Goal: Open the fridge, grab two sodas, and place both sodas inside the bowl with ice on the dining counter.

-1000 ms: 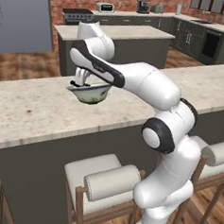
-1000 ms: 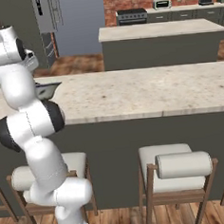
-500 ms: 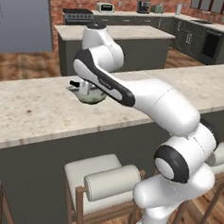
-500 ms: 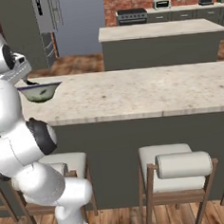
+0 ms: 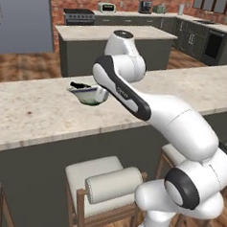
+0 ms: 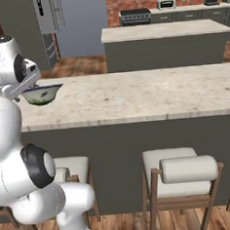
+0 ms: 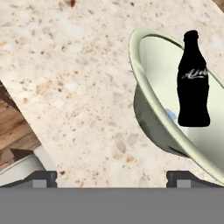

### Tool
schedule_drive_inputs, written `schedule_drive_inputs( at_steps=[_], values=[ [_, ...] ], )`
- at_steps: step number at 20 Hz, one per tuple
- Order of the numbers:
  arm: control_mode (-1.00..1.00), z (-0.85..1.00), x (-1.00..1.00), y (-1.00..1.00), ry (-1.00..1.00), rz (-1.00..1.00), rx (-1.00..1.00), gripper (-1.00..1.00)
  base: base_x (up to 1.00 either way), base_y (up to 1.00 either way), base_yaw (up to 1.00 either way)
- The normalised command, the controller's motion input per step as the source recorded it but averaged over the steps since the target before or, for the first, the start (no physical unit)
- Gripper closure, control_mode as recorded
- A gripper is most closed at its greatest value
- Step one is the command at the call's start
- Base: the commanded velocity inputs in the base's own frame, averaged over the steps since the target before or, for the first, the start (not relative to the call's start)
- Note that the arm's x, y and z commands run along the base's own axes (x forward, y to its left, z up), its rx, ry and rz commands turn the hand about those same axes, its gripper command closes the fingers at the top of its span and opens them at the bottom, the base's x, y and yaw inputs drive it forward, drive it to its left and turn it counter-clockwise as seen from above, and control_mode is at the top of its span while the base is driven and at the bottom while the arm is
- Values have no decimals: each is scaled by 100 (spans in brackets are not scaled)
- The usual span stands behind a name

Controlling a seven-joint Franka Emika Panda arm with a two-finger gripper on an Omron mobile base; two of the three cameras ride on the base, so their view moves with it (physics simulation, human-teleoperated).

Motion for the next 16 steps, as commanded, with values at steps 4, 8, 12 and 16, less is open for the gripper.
schedule_drive_inputs(
  at_steps=[4,8,12,16],
  values=[
    [-100,9,17,0,1,3,2,-100,0,0,0],
    [-100,31,28,3,0,3,0,-100,0,0,0],
    [-100,30,41,0,6,5,0,-100,0,0,0],
    [-100,2,36,1,15,6,0,-100,0,0,0]
  ],
)
